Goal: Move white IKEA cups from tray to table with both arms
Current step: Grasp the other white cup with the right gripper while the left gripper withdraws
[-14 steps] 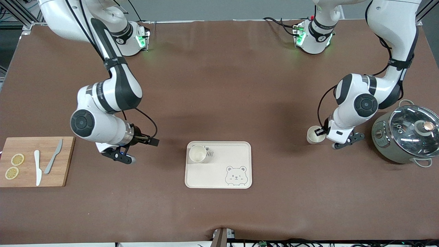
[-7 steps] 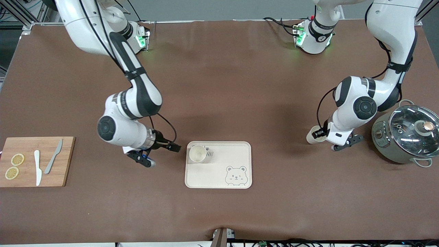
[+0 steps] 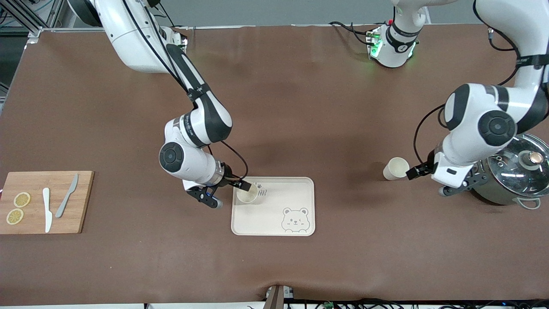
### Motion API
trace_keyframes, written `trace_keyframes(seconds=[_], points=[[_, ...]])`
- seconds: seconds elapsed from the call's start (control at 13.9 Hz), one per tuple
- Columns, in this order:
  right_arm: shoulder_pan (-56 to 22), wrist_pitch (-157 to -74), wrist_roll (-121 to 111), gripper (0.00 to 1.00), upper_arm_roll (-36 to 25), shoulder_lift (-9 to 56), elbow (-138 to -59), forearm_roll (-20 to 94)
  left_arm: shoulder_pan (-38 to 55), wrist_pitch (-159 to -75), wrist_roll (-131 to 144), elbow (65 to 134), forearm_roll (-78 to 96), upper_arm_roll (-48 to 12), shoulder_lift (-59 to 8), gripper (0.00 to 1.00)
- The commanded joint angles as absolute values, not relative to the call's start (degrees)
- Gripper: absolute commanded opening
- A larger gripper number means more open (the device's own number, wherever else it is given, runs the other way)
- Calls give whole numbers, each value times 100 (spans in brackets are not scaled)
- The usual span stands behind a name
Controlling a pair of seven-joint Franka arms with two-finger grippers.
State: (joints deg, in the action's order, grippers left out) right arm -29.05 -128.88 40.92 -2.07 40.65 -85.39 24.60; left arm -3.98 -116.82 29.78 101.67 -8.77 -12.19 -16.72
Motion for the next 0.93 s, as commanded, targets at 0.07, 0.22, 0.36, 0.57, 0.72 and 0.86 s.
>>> trace_keyframes(seconds=[0.07,0.22,0.36,0.57,0.72,0.86], points=[[-2971,-13113,4201,59,-272,4368,-8341,2356,-457,-10794,2550,9160,-1019,-1257,-1723,100],[-2971,-13122,4201,24,-272,4438,-8341,2329,-457,-10548,2418,8870,-1020,-1231,-1714,100],[-2962,-13078,4340,0,-272,4430,-8271,2303,-457,-10189,2312,8606,-1020,-1239,-1696,100],[-2910,-13043,4509,0,-264,4430,-8218,2311,-457,-9888,2285,8499,-1020,-1231,-1469,100],[-2892,-12991,4509,0,-264,4377,-8113,2303,-457,-9757,2250,8499,-1020,-1248,-1310,100],[-2839,-12309,4517,0,-290,4316,-7868,2285,-457,-9599,2250,8499,-1020,-1266,-1144,100]])
